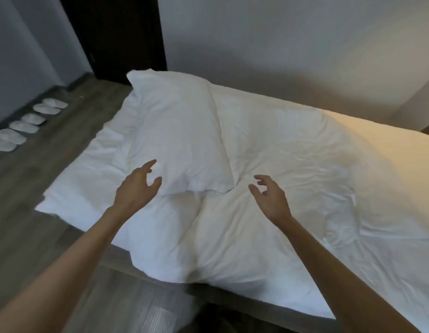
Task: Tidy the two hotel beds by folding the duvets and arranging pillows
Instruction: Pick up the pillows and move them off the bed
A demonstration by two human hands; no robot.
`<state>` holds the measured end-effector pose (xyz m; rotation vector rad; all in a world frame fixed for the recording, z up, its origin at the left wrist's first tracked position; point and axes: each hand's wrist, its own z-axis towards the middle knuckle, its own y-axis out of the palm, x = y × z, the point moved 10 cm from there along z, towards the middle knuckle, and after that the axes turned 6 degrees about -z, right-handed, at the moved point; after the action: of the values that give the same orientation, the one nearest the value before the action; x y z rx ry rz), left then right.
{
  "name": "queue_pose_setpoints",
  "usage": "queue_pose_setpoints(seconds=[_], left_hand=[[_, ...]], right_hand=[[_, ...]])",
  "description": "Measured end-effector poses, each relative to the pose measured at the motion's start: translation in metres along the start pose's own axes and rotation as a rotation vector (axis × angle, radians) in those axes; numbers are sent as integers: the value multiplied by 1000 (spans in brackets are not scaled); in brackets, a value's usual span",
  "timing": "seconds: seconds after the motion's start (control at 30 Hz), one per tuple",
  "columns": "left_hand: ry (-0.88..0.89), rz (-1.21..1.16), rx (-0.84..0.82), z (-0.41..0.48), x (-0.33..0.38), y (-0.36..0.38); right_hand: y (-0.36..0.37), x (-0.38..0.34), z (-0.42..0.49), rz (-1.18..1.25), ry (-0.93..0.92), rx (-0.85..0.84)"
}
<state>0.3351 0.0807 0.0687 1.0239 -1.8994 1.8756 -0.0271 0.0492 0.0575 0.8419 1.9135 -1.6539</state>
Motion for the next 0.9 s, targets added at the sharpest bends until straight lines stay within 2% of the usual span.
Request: queue_pose_setpoints(seconds=[0.1, 0.3, 0.5, 0.63, 0.77, 0.9], left_hand=[[-89, -37, 43, 18, -26, -9], [-222, -109, 3, 63, -66, -5], [-341, -123, -91, 137, -124, 39], [-400, -217, -109, 171, -143, 68], [-411, -239, -109, 189, -155, 92], [-418, -245, -130, 197, -170, 114]], right_hand=[[35, -15, 45, 7, -18, -105], [101, -21, 106, 58, 109, -258], [172, 3, 176, 37, 273, -233], [211, 26, 213, 40, 372, -200], [244, 51, 237, -69, 417, -244], [258, 61, 241, -155, 462, -136]])
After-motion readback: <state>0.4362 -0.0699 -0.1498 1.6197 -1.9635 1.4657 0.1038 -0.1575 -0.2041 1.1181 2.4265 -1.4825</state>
